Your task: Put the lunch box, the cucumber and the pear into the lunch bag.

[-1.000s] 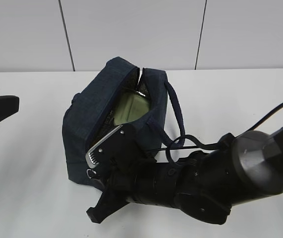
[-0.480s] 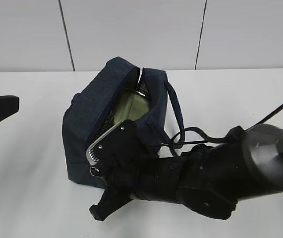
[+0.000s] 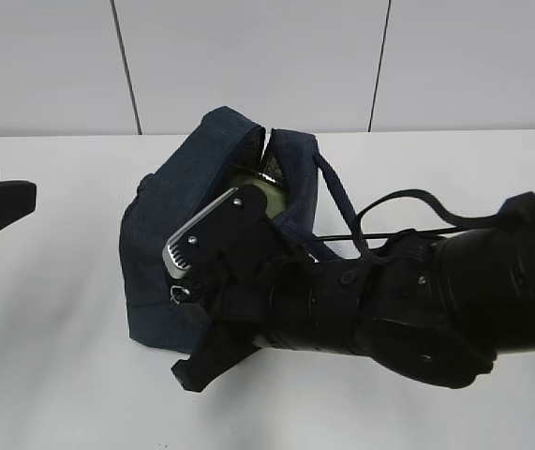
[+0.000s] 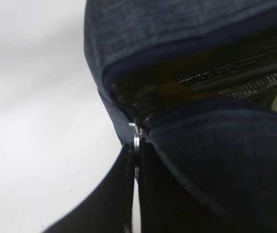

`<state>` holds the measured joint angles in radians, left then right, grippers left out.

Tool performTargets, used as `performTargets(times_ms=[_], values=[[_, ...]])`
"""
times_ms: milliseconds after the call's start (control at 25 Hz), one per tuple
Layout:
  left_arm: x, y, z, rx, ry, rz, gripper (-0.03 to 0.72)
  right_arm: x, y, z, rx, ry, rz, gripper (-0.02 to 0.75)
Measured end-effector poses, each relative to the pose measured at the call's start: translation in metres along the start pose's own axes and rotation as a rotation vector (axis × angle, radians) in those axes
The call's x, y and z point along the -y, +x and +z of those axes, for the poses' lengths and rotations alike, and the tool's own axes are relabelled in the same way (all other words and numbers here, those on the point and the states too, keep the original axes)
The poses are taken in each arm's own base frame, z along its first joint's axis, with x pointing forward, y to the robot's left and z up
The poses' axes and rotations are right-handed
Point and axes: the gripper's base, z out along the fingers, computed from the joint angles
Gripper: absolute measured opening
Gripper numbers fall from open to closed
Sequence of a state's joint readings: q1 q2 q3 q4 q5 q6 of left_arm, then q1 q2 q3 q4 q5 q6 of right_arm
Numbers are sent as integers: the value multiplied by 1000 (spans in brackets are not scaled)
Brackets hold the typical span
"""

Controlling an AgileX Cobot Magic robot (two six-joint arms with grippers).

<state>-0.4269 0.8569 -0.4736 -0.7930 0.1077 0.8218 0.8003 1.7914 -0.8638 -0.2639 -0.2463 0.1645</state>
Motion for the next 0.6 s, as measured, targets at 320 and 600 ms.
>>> performTargets(times_ms=[320,600], values=[[0,0,0,0,0,0,270,0,-13,-14,32,5,-25,0],[0,5,8,-42,2,-3,270,-2,-19,-22,47,-6,-39,0]])
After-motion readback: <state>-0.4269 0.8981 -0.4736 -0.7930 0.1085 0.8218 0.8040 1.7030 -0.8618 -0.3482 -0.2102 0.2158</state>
